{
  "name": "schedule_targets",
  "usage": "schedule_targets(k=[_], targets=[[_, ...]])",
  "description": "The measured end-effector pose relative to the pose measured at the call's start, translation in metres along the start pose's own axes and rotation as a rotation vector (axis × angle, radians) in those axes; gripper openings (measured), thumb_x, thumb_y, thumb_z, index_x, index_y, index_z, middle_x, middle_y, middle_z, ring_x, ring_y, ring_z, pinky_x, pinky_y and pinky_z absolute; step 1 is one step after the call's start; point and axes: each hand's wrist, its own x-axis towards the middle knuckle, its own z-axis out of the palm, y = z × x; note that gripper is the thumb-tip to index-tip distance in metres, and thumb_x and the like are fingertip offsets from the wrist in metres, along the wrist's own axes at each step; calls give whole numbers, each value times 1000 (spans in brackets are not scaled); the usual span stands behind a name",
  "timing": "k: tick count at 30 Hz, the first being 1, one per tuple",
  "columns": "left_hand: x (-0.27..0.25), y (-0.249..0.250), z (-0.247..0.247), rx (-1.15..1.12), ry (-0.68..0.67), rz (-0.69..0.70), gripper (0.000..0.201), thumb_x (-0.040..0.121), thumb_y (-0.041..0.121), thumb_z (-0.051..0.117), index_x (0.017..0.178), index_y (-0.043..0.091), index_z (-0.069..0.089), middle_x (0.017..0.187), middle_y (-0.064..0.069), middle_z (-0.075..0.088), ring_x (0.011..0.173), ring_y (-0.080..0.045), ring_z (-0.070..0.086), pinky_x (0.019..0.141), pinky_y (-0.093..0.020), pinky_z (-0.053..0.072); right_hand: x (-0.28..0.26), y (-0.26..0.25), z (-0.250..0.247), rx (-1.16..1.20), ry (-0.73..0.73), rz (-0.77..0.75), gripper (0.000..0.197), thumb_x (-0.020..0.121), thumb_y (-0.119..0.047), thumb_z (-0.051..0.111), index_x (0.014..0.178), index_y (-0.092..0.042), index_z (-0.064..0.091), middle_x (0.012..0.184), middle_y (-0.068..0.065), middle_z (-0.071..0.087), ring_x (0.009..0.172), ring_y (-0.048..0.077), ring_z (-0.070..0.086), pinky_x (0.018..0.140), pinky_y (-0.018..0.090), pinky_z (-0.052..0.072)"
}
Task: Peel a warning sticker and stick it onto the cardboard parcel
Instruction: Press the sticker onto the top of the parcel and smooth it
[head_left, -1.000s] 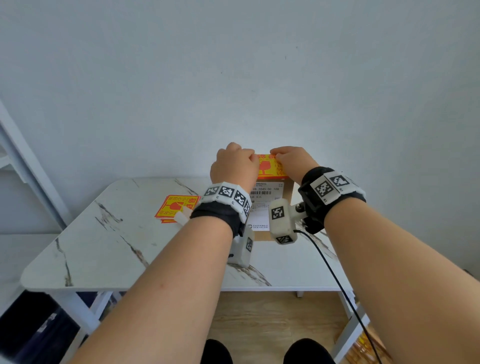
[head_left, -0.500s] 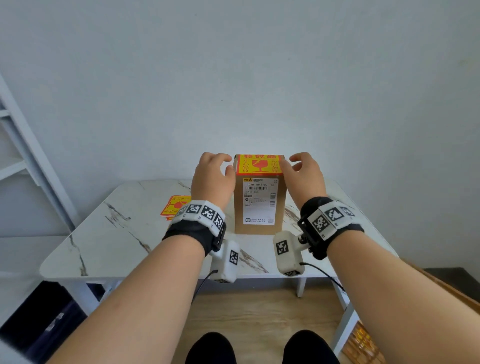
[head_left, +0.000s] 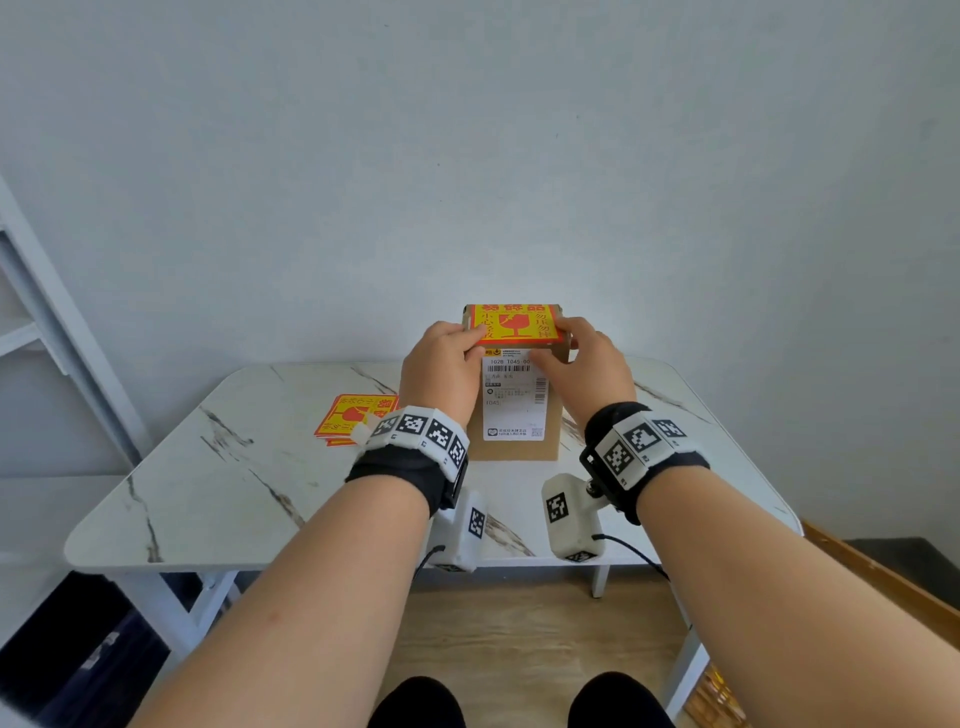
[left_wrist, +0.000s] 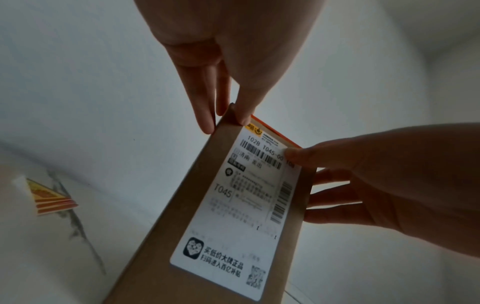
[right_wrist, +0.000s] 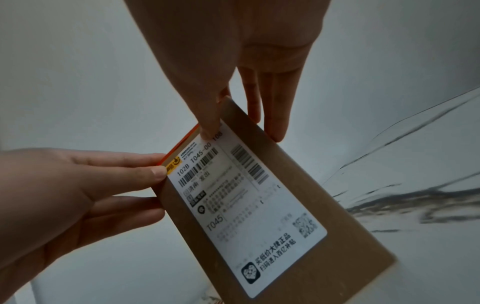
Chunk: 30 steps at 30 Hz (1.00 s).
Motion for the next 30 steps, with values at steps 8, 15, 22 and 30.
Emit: schedule_targets(k=[8,15,22,30], targets=[[39,-15,24,39,-13,-18,33,97,26,52,128,27,63,125,2,62,108,-22,62,86,-31,48,43,6,15,-2,-21,-2,45,89,-35,61,131,-24,51,117,2,63,98,18,59,82,30,47],[72,-30,43,86,-75,8,41,99,14,45,136,27,55,139,0,54,123,-24,56,99,-36,46,83,13,33,-37,-23,-3,46,89,-34,61,133,-23,51,118,3,64,105,22,62,84,32,49],[94,-40,59,130,-177,9,54,98,6,37,147,27,39,154,4,37,130,-23,51,103,-38,45,116,20,50,-89,-42,-5,53,89,-26,62,139,-24,46,124,4,63,112,25,61,94,38,50],[111,-43,66,173,-270,-38,63,97,4,35,152,32,24,162,8,17,138,-23,43,106,-39,43,138,22,61,-113,-52,0,58,91,-23,59,145,-24,39,129,7,60,116,27,59,97,40,49]])
